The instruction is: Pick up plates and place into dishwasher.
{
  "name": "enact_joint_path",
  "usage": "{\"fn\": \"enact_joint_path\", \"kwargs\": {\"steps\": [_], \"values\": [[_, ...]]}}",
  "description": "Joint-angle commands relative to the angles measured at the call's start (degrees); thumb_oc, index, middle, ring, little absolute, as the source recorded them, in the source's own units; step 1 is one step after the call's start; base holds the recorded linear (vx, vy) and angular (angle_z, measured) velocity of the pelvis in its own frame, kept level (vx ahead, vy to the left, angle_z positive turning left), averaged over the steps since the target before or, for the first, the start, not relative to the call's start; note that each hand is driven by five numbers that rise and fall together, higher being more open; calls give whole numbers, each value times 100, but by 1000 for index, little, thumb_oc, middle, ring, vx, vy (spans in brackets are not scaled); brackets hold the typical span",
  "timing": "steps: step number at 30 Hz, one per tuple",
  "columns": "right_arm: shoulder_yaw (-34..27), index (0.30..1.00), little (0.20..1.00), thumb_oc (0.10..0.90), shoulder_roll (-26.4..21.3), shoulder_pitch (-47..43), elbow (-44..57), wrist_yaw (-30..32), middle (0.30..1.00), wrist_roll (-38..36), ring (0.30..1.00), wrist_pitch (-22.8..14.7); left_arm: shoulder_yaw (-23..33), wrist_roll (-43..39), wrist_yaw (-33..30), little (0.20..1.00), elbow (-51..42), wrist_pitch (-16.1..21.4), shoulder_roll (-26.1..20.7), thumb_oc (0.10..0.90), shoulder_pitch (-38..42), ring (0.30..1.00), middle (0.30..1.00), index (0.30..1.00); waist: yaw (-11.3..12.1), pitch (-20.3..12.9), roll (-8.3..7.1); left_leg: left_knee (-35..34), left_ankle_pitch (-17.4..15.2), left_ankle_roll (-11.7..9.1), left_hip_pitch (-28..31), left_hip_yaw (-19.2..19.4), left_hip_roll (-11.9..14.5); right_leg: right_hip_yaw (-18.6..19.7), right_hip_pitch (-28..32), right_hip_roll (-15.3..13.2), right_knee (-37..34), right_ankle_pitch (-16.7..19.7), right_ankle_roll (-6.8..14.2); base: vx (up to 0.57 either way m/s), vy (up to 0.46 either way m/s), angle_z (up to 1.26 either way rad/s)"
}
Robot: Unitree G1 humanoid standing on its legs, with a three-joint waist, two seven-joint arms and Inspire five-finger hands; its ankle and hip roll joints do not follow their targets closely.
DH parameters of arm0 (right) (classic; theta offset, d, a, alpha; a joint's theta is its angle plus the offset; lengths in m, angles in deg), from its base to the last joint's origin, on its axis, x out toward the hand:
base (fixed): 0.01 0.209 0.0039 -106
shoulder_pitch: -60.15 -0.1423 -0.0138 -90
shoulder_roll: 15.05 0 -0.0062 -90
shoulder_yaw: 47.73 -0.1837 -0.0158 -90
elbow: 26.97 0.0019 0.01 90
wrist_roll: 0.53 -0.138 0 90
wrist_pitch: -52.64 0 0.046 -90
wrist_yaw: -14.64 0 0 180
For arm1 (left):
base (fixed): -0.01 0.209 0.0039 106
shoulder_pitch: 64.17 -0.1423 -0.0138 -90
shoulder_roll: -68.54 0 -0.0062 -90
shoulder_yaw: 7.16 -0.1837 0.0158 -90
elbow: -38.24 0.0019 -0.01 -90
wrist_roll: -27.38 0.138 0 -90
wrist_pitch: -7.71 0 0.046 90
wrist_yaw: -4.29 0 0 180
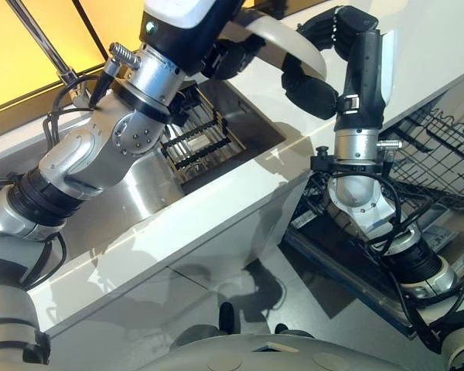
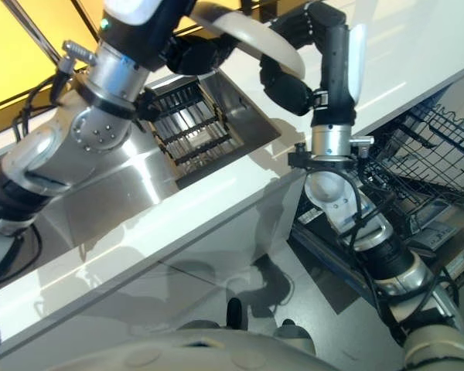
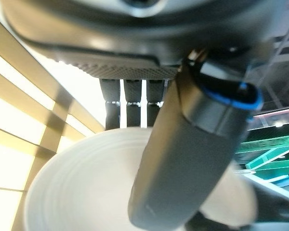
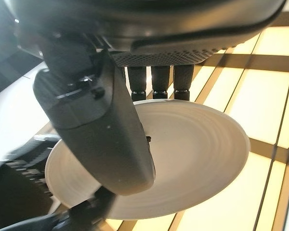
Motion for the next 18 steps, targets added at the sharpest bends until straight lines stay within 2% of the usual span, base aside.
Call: {"fn": "enact_joint_path", "kwargs": {"steps": [1, 18], "values": [[-544, 300, 200, 100, 45, -72, 292, 129, 300, 18, 300, -476, 743, -18, -384, 900, 113, 147, -168, 800, 216, 900, 900, 900, 12, -706, -177, 6, -453, -115, 140, 144, -153, 88, -510, 117, 19, 654, 231, 0, 0, 0], [-826, 300, 200, 100, -203, 233, 59, -106, 300, -184, 300, -554, 978, -191, -813, 900, 499, -91, -1050, 800, 649, 900, 900, 900, 41, -764, -125, 6, -453, -140, 163, 134, -127, 46, -490, 116, 80, 584, 210, 6, 2, 0]]}}
